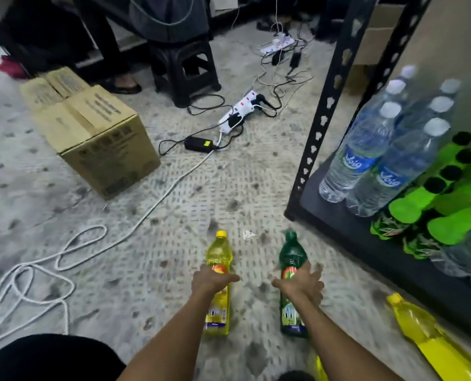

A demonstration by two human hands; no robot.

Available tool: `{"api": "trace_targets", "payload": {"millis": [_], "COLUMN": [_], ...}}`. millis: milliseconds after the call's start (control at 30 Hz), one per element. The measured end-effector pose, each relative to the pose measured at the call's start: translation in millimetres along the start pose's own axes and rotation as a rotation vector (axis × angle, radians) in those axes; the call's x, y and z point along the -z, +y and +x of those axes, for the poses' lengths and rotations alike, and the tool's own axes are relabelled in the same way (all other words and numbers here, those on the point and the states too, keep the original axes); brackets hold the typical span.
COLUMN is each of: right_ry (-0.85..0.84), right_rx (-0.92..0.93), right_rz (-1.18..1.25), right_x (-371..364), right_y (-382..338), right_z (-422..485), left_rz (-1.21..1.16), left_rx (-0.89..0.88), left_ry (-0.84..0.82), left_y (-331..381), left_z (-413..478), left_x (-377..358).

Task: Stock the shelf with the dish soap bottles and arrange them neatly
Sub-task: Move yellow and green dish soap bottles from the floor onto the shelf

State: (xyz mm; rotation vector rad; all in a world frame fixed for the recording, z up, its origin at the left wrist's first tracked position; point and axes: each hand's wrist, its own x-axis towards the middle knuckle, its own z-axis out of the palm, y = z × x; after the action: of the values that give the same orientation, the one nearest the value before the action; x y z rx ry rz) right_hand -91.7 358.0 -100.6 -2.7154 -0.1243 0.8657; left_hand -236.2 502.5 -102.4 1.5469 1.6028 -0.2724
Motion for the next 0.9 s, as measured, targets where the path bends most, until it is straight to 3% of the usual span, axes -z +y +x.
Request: {"api": "trace_targets", "payload": {"millis": [167,333,467,633,900], "right_ry": [0.056,0.022,0.109,0.356,0.759], "right_rx": [-0.018,-0.029,0.072,0.240,0.495], "right_rz": [-0.088,0.106,0.333,0.582,0.733], "right_x": [-12,6,44,152,382], "right_y": [6,15,35,62,118], "right_z": [21,21,-10,-68,-206], "left_rz": [0.183,0.258,0.173,0.039,-0.195], "left_rx": [-0.013,-0.171,-0.408,-0.669,-1.321], "left_ry": [0.112,0.208,0.213,0.175,0.106], "left_y": [-3,1,31,101,224], "left_z": [21,2,-53,-152,-390], "left_x": [-19,-16,-11,13,52]}}
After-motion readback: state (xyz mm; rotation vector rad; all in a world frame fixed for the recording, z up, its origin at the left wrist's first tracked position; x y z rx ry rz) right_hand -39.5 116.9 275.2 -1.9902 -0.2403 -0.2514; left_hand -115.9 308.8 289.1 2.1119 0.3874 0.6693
